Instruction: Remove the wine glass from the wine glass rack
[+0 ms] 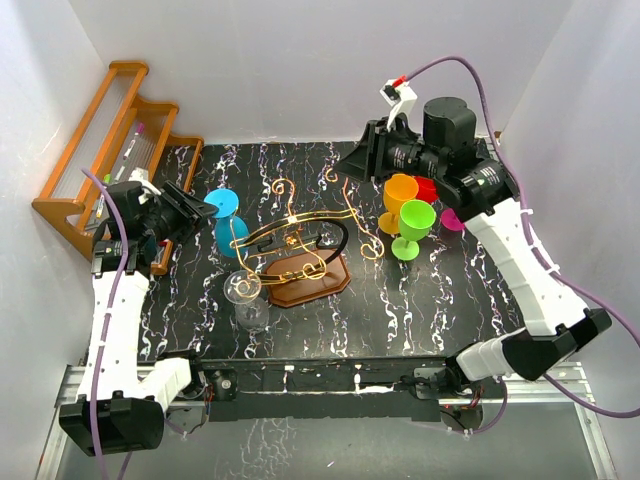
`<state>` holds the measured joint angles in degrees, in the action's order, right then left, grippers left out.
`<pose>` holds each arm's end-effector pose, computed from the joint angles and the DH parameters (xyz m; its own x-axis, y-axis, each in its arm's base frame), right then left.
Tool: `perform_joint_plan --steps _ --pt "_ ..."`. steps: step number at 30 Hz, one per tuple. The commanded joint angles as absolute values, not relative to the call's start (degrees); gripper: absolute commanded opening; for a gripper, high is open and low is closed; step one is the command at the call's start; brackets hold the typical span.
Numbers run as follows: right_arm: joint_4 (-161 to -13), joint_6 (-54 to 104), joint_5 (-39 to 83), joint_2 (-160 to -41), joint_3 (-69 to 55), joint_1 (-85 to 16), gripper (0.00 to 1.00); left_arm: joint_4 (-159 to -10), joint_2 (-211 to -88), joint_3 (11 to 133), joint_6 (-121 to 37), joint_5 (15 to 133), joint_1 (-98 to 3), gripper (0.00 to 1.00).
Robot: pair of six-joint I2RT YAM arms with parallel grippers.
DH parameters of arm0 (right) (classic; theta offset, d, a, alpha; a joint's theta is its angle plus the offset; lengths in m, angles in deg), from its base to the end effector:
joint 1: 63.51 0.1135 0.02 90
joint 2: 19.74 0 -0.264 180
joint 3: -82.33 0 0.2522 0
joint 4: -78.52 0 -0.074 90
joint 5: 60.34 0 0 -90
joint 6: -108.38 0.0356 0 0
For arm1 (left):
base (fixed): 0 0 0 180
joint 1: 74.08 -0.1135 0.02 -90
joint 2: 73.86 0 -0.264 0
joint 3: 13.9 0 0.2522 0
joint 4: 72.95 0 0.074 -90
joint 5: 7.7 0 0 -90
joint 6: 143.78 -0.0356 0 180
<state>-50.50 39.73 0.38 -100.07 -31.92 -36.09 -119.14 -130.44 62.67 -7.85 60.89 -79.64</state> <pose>0.2453 0.1469 0.4837 -0.5399 0.0777 -0.8382 -0.6659 0.5698 0.4817 0.2080 0.0072 0.3728 -0.4751 -0.7183 -0.5083 -0.1517 0.6358 -0.7568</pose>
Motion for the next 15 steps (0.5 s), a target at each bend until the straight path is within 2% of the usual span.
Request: perform_joint_plan --steps 1,6,15 --pt "-55.33 39.59 1.43 -96.52 -30.30 -35.79 0.31 -114.14 -128.93 61.92 -5.78 58.29 -80.05 0.46" --pt "-56.30 39.97 1.89 -95.47 -28.94 -35.78 0.31 -112.01 -128.88 60.96 -4.91 57.60 -80.05 0.43" --pt "-57.57 40.50 2.97 -93.92 -27.84 -35.77 0.30 -110.37 -128.48 59.39 -4.05 57.56 -80.00 0.31"
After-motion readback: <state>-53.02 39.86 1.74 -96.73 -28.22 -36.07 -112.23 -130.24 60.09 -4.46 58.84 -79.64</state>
